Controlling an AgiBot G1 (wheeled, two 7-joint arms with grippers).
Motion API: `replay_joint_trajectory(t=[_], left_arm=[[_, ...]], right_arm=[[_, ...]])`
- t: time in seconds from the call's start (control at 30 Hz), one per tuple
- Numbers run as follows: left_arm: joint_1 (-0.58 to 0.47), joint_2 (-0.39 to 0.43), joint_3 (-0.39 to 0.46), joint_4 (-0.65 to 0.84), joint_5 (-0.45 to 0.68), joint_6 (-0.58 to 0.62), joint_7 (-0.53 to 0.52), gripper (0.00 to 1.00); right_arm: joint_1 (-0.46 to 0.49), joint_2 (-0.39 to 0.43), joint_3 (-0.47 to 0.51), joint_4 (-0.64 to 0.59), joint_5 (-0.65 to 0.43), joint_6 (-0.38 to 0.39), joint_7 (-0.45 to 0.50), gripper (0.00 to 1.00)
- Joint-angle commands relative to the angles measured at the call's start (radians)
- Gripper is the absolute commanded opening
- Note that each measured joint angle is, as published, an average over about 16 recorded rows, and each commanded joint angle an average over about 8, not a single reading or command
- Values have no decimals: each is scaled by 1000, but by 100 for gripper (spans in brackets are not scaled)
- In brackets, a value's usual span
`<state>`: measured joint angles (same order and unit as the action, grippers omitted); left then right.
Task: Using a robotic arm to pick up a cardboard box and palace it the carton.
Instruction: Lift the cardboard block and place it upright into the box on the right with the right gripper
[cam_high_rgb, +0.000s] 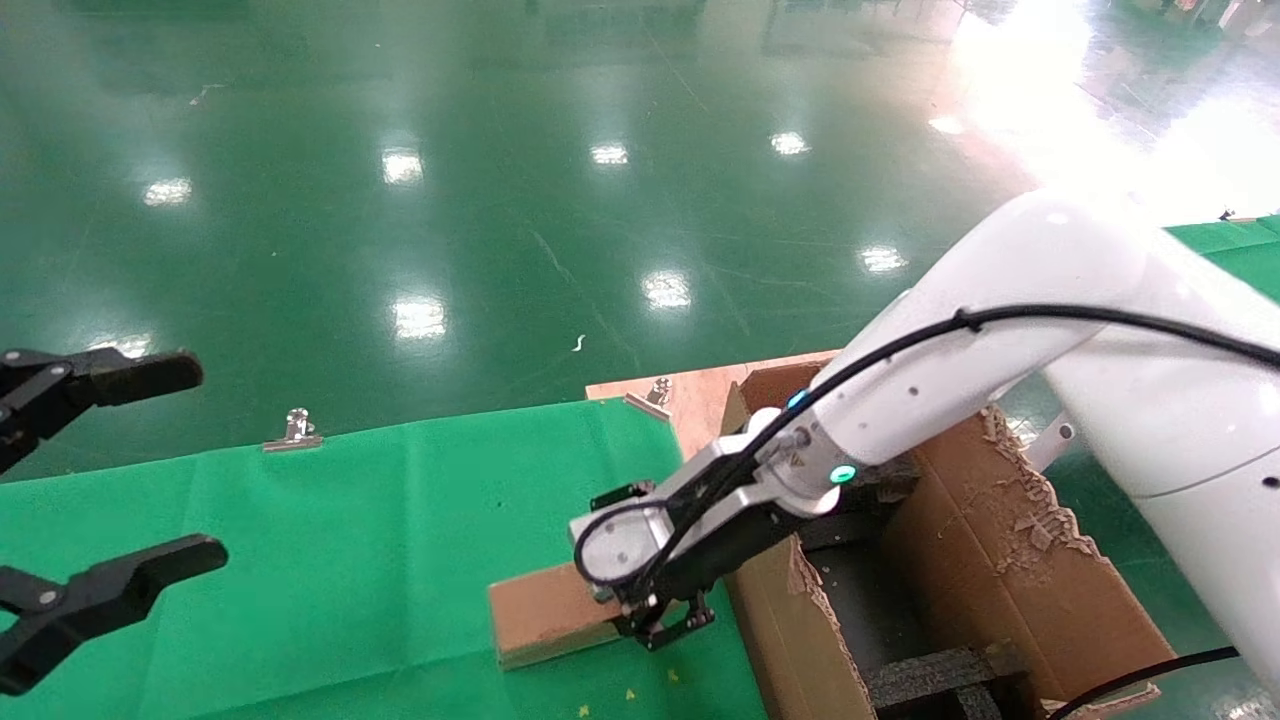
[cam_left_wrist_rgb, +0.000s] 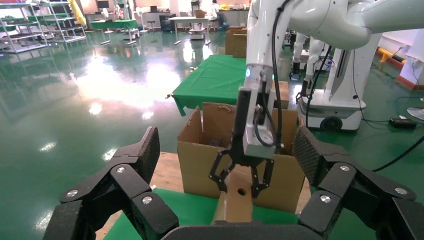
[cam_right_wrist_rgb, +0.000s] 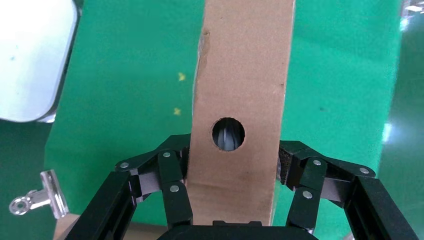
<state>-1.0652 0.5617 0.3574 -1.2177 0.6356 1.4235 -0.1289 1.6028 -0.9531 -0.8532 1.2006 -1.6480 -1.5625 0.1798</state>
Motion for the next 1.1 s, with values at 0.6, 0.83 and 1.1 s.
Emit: replay_joint_trajectory(t=[0.6, 0.83, 1.1], left_arm=[[0, 0, 0, 0, 0, 0, 0, 100], [0, 0, 0, 0, 0, 0, 0, 100], [0, 0, 0, 0, 0, 0, 0, 100]], right_arm=[[422, 120, -149, -180, 226, -35, -210, 0], [507, 157, -267, -232, 320, -30, -237, 0], [574, 257, -374, -265, 372, -29, -247, 0]])
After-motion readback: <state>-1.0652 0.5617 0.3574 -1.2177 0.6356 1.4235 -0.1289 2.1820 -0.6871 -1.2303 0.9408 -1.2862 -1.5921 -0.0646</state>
